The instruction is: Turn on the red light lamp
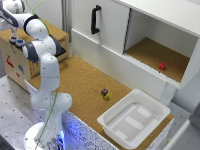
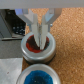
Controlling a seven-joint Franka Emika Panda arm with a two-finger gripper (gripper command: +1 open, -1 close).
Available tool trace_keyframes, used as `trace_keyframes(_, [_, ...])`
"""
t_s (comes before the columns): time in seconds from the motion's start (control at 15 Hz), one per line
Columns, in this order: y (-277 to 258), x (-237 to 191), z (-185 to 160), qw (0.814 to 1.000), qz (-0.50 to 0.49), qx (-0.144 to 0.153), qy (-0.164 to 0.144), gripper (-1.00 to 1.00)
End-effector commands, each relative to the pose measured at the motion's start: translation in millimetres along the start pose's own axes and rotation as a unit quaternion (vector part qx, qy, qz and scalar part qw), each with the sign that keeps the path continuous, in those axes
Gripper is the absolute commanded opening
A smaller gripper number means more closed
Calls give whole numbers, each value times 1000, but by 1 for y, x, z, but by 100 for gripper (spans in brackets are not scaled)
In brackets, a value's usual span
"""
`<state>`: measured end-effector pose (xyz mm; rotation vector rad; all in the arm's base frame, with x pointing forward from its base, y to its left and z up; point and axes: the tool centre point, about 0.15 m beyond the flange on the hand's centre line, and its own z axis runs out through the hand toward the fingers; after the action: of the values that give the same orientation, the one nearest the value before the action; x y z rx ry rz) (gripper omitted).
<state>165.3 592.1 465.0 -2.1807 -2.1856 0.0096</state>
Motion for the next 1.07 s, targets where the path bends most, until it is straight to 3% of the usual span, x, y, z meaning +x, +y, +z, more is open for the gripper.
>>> trace_keyframes(0.0, [2, -13, -61, 999, 11, -35, 26, -100])
trace_keyframes(0.07, [4, -13, -73, 999, 7, -36, 29, -100])
trace_keyframes(0.13, [8, -12, -76, 999, -3, -25, 32, 100])
trace_keyframes(0.4, [15, -7, -71, 1000, -21, -7, 13, 100])
trace_keyframes(0.73, [17, -6, -66, 999, -44, 18, 11, 100])
trace_keyframes(1.0, [29, -38, -59, 999, 6, 30, 33, 100])
